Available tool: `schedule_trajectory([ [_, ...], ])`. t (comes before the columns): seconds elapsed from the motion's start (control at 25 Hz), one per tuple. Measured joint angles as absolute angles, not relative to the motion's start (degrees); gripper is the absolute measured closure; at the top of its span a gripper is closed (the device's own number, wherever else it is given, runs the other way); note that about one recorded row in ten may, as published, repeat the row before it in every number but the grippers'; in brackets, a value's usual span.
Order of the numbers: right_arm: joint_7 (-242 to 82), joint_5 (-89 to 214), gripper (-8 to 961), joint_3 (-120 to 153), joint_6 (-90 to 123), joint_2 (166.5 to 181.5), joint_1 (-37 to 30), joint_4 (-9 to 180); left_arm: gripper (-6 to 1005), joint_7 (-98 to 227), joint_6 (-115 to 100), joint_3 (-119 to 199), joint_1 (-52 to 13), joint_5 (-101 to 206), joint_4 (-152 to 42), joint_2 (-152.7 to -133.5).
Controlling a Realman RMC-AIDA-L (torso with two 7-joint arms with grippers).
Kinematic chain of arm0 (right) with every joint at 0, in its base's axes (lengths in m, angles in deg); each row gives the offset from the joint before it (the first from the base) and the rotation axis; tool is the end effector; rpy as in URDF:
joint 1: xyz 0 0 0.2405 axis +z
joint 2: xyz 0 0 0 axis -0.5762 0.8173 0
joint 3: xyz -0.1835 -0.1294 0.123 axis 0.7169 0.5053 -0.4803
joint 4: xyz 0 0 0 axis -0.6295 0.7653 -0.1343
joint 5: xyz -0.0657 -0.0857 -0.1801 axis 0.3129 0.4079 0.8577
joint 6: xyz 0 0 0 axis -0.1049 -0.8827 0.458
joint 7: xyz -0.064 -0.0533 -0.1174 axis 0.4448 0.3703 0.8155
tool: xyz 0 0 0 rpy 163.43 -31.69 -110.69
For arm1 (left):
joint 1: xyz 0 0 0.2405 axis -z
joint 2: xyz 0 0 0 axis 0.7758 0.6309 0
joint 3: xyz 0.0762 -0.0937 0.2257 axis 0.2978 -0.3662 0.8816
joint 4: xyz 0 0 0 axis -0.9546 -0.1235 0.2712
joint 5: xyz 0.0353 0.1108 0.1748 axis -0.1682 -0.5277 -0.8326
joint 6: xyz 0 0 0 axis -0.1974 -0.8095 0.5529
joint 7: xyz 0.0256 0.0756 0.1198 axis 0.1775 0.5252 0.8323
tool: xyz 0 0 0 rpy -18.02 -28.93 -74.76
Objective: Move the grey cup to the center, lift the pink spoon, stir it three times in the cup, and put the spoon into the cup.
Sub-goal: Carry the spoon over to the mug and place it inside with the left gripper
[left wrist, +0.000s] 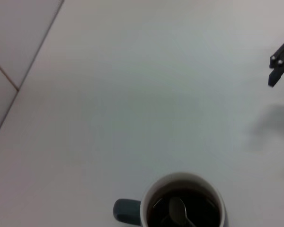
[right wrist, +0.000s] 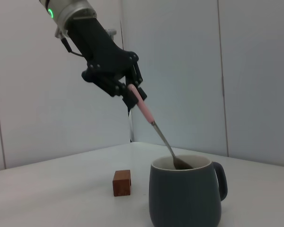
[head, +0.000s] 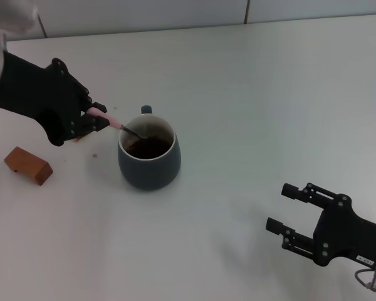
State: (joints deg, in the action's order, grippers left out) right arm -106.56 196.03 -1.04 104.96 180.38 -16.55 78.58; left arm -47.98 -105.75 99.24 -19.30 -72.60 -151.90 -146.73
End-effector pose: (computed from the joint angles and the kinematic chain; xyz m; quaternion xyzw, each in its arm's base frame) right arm 0.3265 0.2037 -0.0487 -0.9040 0.1376 0.3273 0.2382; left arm -0.1380 0.3257 0.0766 -0.9842 -0.0298 0.1007 0.1426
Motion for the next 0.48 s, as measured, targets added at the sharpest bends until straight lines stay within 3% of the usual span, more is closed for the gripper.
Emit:
schedule_trajectory([
  [0.48,-106.64,196.04,258,-1.04,104.90,180.38,-16.74,79.17,865,-55.05,-99.73,115.55,-17.53,-84.53,-152.61,-146.98],
])
